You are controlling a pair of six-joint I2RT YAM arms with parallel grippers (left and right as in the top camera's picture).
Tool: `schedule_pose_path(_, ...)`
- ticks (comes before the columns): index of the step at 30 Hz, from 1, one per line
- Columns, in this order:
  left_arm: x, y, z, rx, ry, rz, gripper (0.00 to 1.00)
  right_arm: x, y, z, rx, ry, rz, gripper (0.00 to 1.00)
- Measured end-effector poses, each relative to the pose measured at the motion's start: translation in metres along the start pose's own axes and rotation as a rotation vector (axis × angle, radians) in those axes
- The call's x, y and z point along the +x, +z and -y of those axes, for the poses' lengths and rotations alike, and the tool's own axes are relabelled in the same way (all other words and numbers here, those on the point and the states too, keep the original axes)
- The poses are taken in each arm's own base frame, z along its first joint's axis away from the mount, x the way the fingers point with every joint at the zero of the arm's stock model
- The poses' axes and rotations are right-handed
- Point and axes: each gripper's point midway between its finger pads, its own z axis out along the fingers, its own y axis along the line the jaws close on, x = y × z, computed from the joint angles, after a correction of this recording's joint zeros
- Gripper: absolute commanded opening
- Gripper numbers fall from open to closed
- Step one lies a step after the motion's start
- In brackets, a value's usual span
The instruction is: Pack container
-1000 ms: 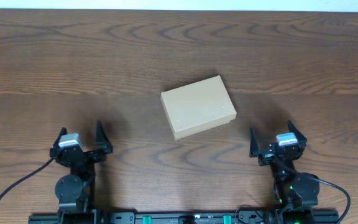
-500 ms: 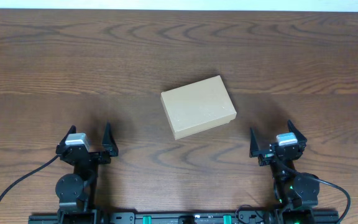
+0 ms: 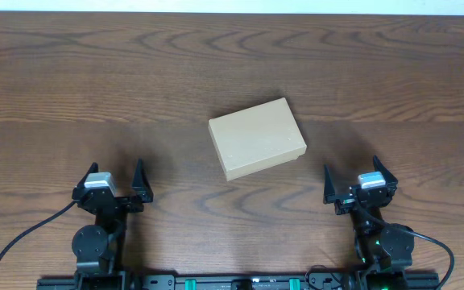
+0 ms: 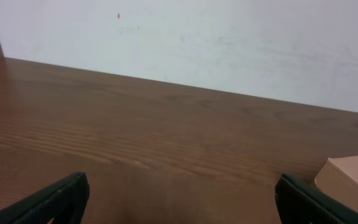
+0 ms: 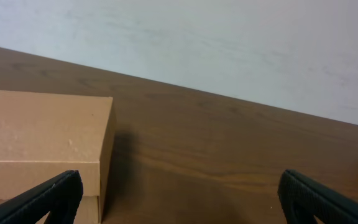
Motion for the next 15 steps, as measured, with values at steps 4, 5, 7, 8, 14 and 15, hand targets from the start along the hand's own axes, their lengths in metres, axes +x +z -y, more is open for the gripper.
schedule_pose_path(4,0.0000,0.0000,-0.0005,-0.003,0.012,0.000,0.95,0.0000,0.0000,0.0000,0.000,0.000,0.000,0.99)
schedule_pose_path(5,0.0001,0.0000,-0.0006,-0.004,0.019,-0.001,0.96,0.0000,0.0000,0.0000,0.000,0.000,0.000,0.99)
schedule_pose_path(7,0.0001,0.0000,-0.0007,-0.004,0.031,-0.001,0.95,0.0000,0.0000,0.0000,0.000,0.000,0.000,0.99)
schedule_pose_path(8,0.0001,0.0000,-0.0009,-0.005,0.033,0.000,0.95,0.0000,0.0000,0.0000,0.000,0.000,0.000,0.99)
schedule_pose_path(14,0.0001,-0.0001,-0.0029,-0.017,0.042,-0.001,0.95,0.0000,0.0000,0.0000,0.000,0.000,0.000,0.99)
schedule_pose_path(15,0.0002,-0.0001,-0.0032,-0.019,0.053,-0.001,0.95,0.0000,0.0000,0.0000,0.000,0.000,0.000,0.99)
